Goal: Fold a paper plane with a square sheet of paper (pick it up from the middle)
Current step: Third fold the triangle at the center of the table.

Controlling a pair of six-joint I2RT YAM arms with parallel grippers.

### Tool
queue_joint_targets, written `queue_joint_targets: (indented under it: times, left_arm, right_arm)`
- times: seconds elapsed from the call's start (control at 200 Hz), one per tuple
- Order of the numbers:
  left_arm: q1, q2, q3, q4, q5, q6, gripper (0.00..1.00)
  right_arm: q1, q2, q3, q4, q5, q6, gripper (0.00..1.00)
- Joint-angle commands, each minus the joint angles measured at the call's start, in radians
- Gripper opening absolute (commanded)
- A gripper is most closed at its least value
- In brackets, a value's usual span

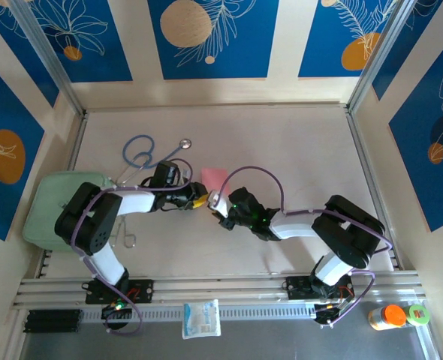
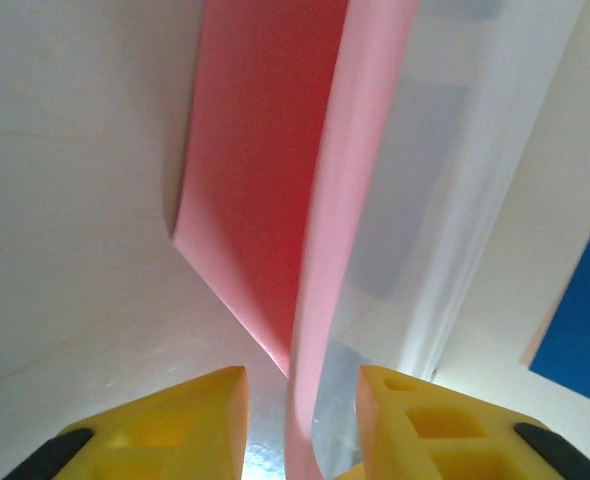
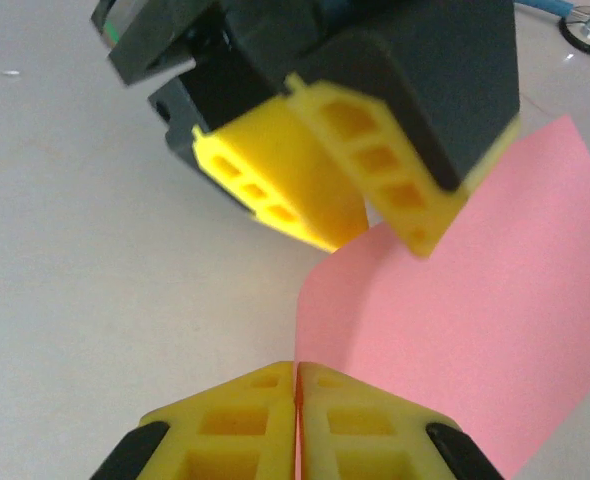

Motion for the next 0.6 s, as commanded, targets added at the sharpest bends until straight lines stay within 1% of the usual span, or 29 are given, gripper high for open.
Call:
queue_joint_targets:
  times: [0.0, 0.07, 0.195, 0.35, 0.59]
  left_arm:
    - [0.019, -0.082, 0.059, -0.210, -0.093, 0.140, 0.38]
    - [0.019, -0.100, 0.086, -0.255, -0.114, 0.181, 0.39]
    - [0.011, -0.091, 0.109, -0.253, -0.108, 0.203, 0.38]
    - [-0.015, -0.015, 0.173, -0.249, -0.085, 0.230, 0.35]
    - [-0.043, 0.128, 0.342, -0.415, -0.107, 0.368, 0.27]
  right_arm:
    - [-0.023, -0.046, 0.016, -0.069, -0.123, 0.058, 0.08]
    - [-0.040, -0.048, 0.022, -0.098, -0.186, 0.086, 0.07]
    - [-0.064, -0.031, 0.040, -0.131, -0.270, 0.146, 0.04]
    - [-0.078, 0.009, 0.070, -0.136, -0.335, 0.238, 0.02]
    - [-0.082, 0.044, 0.095, -0.138, -0.394, 0.310, 0.00]
